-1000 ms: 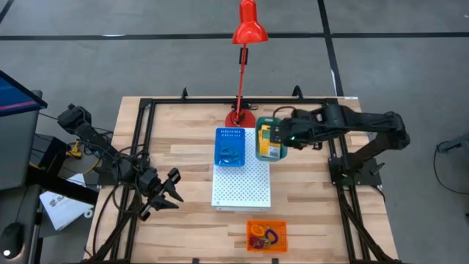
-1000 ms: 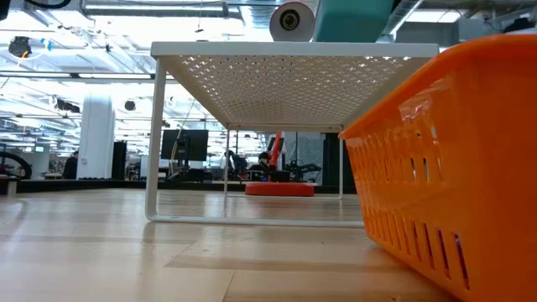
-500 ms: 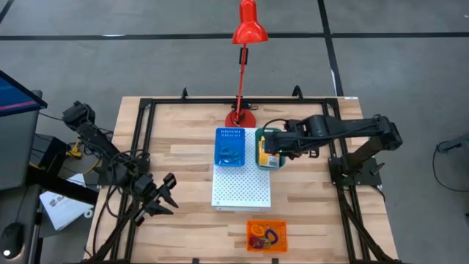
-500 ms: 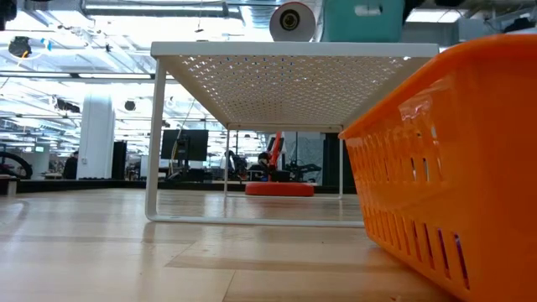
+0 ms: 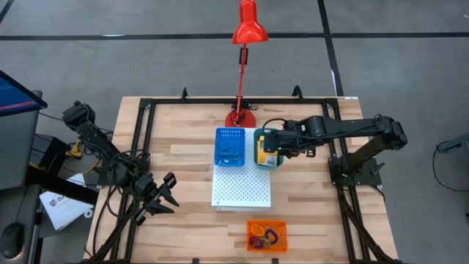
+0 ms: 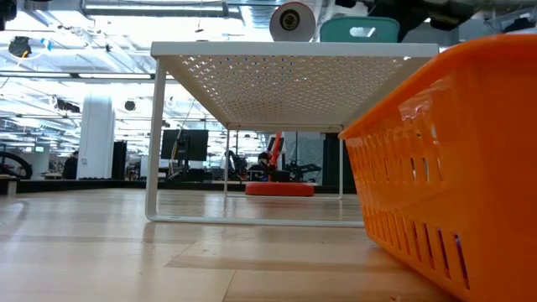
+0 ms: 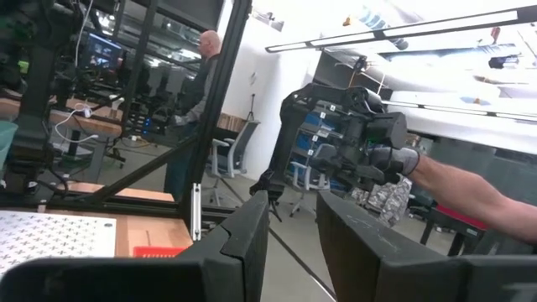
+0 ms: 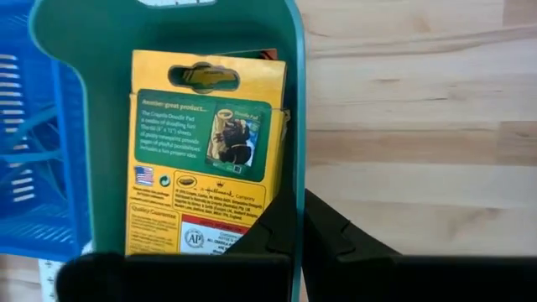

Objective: Pick & Place Office Desk Supplies
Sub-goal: Put the green bin on the shelf

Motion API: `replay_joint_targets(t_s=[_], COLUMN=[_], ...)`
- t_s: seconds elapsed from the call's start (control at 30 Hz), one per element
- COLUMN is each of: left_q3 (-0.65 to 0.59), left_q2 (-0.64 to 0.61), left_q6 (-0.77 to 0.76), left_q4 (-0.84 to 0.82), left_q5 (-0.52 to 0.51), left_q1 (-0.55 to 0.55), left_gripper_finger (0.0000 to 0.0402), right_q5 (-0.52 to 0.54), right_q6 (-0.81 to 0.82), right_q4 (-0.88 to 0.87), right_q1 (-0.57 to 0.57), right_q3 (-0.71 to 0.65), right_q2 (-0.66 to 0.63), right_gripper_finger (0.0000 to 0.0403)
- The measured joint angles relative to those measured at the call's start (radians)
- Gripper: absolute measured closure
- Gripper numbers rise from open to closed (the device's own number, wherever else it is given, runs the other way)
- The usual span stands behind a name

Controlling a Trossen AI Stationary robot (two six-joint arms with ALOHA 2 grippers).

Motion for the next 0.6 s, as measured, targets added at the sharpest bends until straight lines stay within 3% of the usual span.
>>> replay_joint_targets(t_s=[0.6], left_q3=[0.000], left_q2=[0.000], left_q6=[0.000], left_q4=[-0.001], left_q5=[-0.004], left_q1=[0.000], left_gripper_finger=[0.0303], right_q5=[-0.052], right_q6=[-0.056], right_q4=[0.084], right_q1=[-0.072], right_q3=[-0.007], right_q2=[0.068], right_gripper_finger=[0.0403])
